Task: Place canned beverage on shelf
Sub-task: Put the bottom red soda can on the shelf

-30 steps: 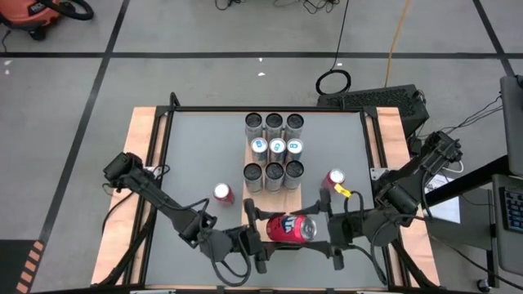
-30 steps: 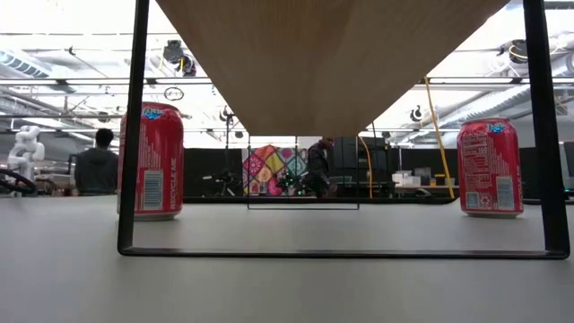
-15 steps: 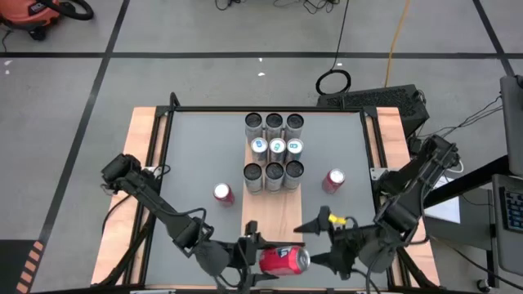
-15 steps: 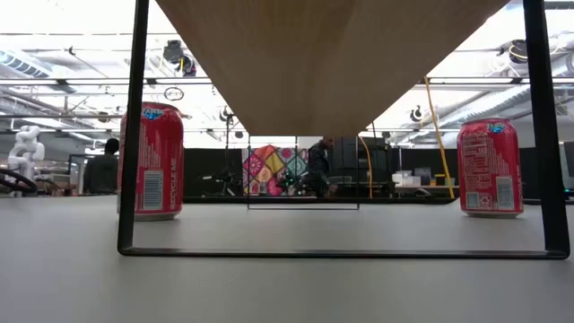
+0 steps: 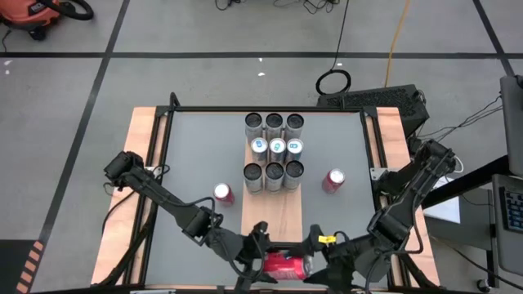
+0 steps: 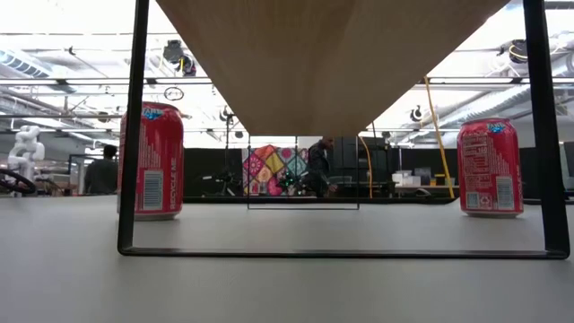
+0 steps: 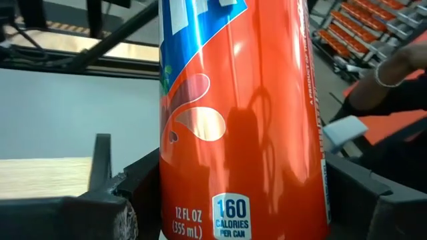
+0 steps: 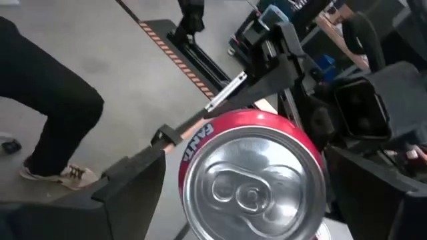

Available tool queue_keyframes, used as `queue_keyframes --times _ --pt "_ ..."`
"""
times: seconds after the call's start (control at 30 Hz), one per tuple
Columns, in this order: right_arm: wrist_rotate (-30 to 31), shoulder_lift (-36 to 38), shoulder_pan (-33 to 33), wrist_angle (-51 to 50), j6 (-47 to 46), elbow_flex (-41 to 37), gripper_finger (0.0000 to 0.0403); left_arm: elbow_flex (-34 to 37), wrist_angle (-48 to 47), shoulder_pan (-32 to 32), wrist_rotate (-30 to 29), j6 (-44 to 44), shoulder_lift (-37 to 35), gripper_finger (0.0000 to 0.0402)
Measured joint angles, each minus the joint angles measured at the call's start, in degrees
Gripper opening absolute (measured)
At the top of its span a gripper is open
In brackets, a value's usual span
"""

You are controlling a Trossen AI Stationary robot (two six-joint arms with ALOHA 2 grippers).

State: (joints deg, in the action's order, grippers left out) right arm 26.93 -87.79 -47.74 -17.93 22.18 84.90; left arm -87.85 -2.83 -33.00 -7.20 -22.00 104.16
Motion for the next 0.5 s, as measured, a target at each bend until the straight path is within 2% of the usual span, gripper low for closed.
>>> queue_keyframes --times 0.33,0.5 --pt "-2.7 -0.1 0.9 0.5 -1.8 0.0 0.0348 0.0 -0.4 0.8 0.9 4.3 0.0 0.0289" --pt "-6.3 -0.1 1.6 0.4 -2.9 0.0 0.0291 0.0 -0.6 0.7 1.3 5.0 0.0 0.0299"
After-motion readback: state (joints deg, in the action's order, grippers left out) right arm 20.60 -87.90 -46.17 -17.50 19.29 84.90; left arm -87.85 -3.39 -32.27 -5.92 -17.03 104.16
